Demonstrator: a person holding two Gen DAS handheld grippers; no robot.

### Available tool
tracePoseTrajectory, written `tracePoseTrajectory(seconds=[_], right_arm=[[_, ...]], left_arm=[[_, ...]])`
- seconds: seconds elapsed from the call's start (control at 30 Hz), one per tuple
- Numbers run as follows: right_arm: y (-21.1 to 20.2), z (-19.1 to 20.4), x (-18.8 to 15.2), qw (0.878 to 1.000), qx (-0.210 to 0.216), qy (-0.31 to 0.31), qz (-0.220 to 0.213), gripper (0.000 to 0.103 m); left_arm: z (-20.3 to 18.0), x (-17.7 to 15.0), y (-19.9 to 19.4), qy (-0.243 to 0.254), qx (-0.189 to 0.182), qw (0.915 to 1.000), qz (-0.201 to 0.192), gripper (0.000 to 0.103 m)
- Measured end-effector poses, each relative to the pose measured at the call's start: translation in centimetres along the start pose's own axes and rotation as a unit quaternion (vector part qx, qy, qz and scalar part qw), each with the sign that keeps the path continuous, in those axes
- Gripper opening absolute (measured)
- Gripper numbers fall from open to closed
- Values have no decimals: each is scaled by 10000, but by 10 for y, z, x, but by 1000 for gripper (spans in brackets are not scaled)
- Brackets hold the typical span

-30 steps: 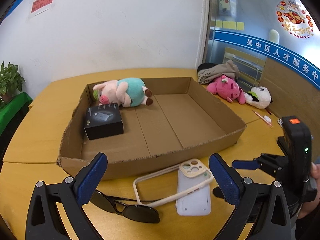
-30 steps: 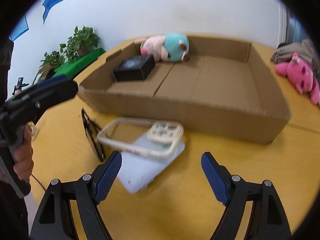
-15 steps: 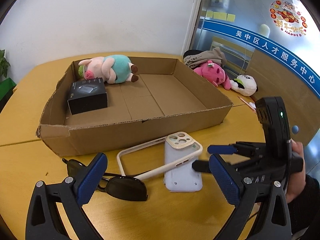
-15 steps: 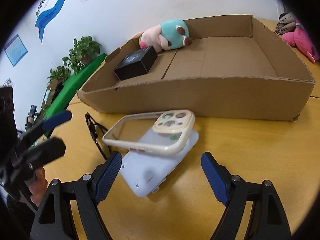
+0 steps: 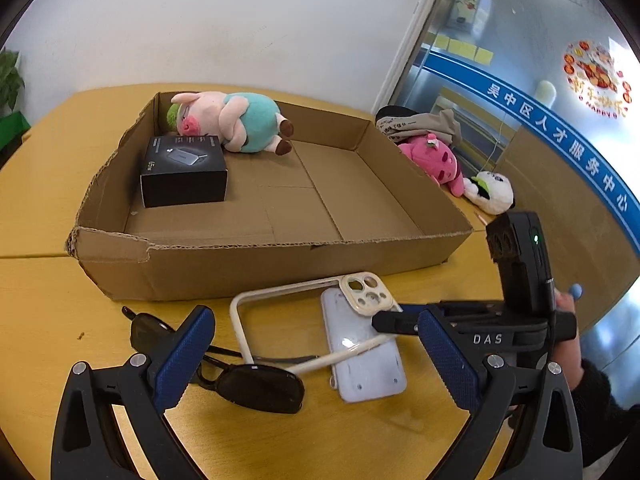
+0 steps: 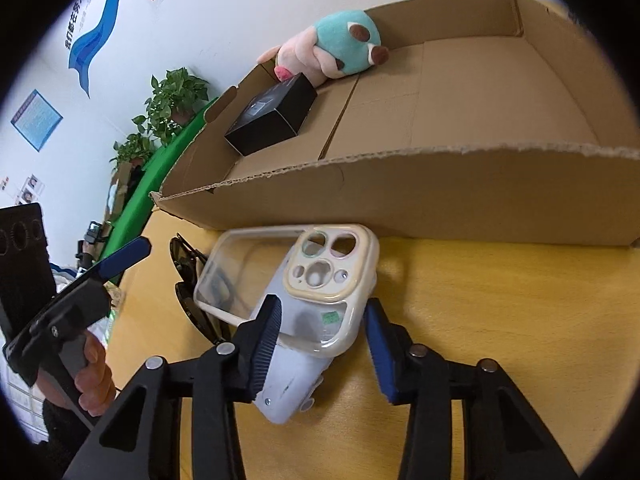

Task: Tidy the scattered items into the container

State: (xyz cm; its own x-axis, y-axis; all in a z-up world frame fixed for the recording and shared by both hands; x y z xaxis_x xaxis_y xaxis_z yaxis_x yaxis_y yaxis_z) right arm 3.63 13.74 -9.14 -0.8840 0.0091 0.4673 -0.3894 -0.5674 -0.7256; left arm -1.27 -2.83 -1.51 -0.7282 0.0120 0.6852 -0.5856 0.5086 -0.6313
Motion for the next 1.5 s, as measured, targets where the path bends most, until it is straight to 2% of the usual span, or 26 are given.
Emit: tracePoseTrajectory(seconds=[0.13,0.2,0.4,0.53,0.63,0.7,0.8,0.87,0.9,0.97,1.0,1.03,1.13,1.27,1.37,1.43,1.5], right_arm=[[-8,0,0,9997,207,-52,-145,23],[-16,5,-1,9989,305,-240,-281,19],[-32,22,-16,9915,176,-1149,-581,17],[-50,29,-35,9752,-89,-2058,-816,14],[-62,34,-53,9531,-460,-2881,-801,12],[-66,35,-68,9318,-790,-3477,-678,12],[-65,34,-89,8941,-1288,-4269,-421,10],[-62,31,-102,8640,-1625,-4761,-209,9],[-61,29,-107,8538,-1730,-4909,-103,9],[-60,22,-116,8452,-1782,-5037,119,10],[-62,19,-118,8465,-1759,-5021,185,11],[-63,16,-120,8510,-1700,-4962,267,17],[-70,6,-123,8741,-1588,-4576,370,33],[-76,-4,-111,9175,-1674,-3602,220,35],[-83,-7,-101,9518,-1391,-2732,-76,35],[-81,-9,-95,9667,-1200,-2253,-162,35],[-74,-9,-92,9713,-1238,-2024,-149,35]], left_arm=[[2,1,6,-18,-77,9999,89,103],[2,1,9,-13,-106,9998,153,103],[1,3,14,28,-219,9994,257,103],[-4,5,13,87,-449,9986,274,103],[-10,4,14,132,-670,9970,364,103],[-14,3,14,183,-767,9960,426,103],[-19,1,15,191,-953,9940,510,103],[-21,-2,15,116,-1060,9925,592,103],[-22,-4,15,89,-1070,9922,628,103],[-26,-10,15,88,-1045,9918,734,102],[-29,-14,14,111,-1033,9914,802,101],[-33,-19,13,140,-1014,9908,885,100],[-44,-37,9,277,-916,9888,1146,98],[-46,-64,9,173,-618,9865,1507,92],[-44,-79,11,75,-410,9847,1693,81],[-40,-85,15,-61,-328,9834,1782,71],[-40,-92,19,-94,-198,9815,1904,61]])
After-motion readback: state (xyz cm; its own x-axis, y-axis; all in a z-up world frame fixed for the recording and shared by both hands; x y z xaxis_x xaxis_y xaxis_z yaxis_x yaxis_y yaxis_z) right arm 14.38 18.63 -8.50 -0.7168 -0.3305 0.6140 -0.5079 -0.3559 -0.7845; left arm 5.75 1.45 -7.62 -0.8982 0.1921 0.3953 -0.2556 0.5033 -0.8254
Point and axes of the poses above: each gripper's, at about its wrist camera, not at the fingertips, and y roughly the way its jaws point, z to its left, x to its top, the point moved 3 cm from there along y, roughly the way its jaws point, and after that the axes turned 1 degree about -x, right-handed, at the moved point
